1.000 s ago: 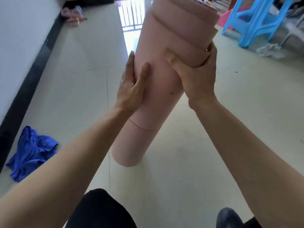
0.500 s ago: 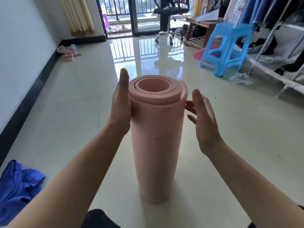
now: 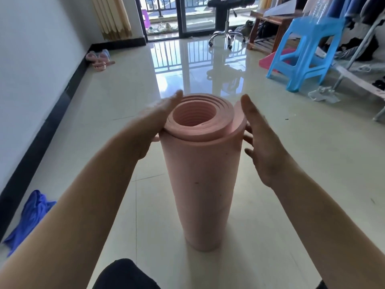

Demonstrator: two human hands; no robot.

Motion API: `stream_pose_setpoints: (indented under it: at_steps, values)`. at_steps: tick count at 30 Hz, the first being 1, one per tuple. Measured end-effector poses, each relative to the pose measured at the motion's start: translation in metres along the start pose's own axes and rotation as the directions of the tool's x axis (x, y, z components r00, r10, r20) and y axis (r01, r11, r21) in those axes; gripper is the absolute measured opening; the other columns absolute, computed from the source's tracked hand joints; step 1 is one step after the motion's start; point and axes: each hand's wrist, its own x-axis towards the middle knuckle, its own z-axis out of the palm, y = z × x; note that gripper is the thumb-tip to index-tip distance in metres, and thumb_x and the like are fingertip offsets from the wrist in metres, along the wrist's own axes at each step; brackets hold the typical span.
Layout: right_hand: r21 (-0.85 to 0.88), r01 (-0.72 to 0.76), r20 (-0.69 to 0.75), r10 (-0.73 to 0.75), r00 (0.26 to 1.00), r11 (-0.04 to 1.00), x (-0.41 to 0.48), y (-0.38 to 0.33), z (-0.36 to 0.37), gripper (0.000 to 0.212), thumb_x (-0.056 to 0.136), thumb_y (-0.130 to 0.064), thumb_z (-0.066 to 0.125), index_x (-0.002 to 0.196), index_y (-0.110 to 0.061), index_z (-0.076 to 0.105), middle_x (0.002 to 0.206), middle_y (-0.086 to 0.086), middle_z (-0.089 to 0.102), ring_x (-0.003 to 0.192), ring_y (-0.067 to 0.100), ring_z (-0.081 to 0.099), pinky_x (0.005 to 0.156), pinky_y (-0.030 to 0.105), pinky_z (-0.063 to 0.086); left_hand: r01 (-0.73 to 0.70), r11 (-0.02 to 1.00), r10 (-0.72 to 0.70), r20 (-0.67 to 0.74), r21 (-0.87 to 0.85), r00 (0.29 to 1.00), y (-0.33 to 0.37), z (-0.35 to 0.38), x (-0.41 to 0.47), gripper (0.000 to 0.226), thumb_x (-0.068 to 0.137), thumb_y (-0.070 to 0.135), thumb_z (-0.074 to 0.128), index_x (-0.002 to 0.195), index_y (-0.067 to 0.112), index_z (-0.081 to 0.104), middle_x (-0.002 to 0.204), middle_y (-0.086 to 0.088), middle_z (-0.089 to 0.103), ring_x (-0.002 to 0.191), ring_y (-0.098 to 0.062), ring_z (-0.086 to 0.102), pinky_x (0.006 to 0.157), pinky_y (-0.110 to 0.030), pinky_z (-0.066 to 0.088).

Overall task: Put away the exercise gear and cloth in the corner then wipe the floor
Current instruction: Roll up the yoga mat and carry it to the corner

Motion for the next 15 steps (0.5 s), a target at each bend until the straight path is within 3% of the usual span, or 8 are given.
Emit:
stream_pose_setpoints:
  at_steps: [1,2,4,5,9,12,15]
  values:
    - [-0.033,-0.019,0.022,0.02,1.0,0.999,-0.002,0.001,0.002,0.107,0.059,-0.094,0.053,0.15,-0.04,0.036,0.147,-0.019,0.048,0.135,0.008,0.047,0.111,0.038,0.034,0.023,0.999,-0.025,-0.045,-0.045,0.999,0.0,0.001,0.0,0.044,0.088,0.057,0.062,0.123,0.031,0.067,0.106,0.009,0.074,0.096,-0.012,0.066,0.082,-0.035,0.048]
    - [-0.036,-0.016,0.051,0.017,0.999,0.999,-0.003,0.001,0.005,0.087,0.071,-0.086,0.054,0.142,-0.037,0.049,0.136,-0.021,0.058,0.125,0.002,0.055,0.103,0.03,0.039,0.03,0.995,-0.039,-0.09,-0.099,0.995,0.0,0.002,-0.001,0.032,0.093,0.045,0.062,0.119,0.028,0.069,0.099,0.005,0.075,0.086,-0.013,0.066,0.076,-0.032,0.049]
    - [0.031,0.007,0.068,-0.009,0.998,1.0,-0.006,0.001,0.011,0.043,0.091,-0.062,0.053,0.119,-0.032,0.067,0.107,-0.024,0.072,0.097,-0.008,0.066,0.087,0.022,0.045,-0.013,0.986,-0.008,-0.125,-0.167,0.992,0.002,0.008,-0.008,0.023,0.095,0.024,0.064,0.115,0.019,0.071,0.093,-0.002,0.076,0.074,-0.015,0.068,0.069,-0.028,0.055]
    - [0.062,0.029,0.067,-0.033,0.997,0.998,-0.008,-0.001,0.014,0.037,0.094,-0.055,0.053,0.117,-0.03,0.068,0.101,-0.023,0.074,0.09,-0.009,0.067,0.083,0.021,0.046,-0.044,0.981,0.018,-0.14,-0.188,0.99,0.003,0.01,-0.011,0.021,0.095,0.019,0.064,0.114,0.015,0.072,0.093,-0.004,0.076,0.073,-0.015,0.07,0.067,-0.026,0.057]
    - [0.159,0.171,0.007,-0.175,0.985,0.972,-0.007,-0.013,0.013,0.06,0.089,-0.056,0.061,0.141,-0.028,0.052,0.125,-0.012,0.067,0.111,0.0,0.064,0.092,0.024,0.046,-0.125,0.959,0.059,-0.25,-0.254,0.966,0.007,0.006,-0.018,0.021,0.099,0.023,0.059,0.114,0.013,0.07,0.089,-0.001,0.074,0.07,-0.01,0.069,0.063,-0.022,0.057]
    - [0.045,0.19,-0.033,-0.188,0.982,0.981,-0.003,-0.01,0.008,0.071,0.085,-0.061,0.064,0.147,-0.035,0.041,0.137,-0.011,0.057,0.121,0.001,0.057,0.094,0.022,0.044,-0.089,0.995,0.077,-0.246,-0.037,0.966,0.0,0.0,-0.017,0.031,0.099,0.032,0.058,0.126,0.019,0.065,0.108,0.003,0.072,0.093,-0.007,0.07,0.088,-0.027,0.057]
    - [0.034,0.138,0.044,-0.139,0.989,0.99,-0.001,-0.003,0.006,0.059,0.085,-0.067,0.058,0.133,-0.033,0.057,0.125,-0.011,0.067,0.116,0.003,0.061,0.106,0.032,0.043,-0.066,0.996,0.073,-0.158,0.052,0.985,-0.006,0.001,-0.017,0.043,0.097,0.043,0.058,0.136,0.024,0.058,0.124,0.007,0.066,0.109,-0.007,0.065,0.102,-0.031,0.05]
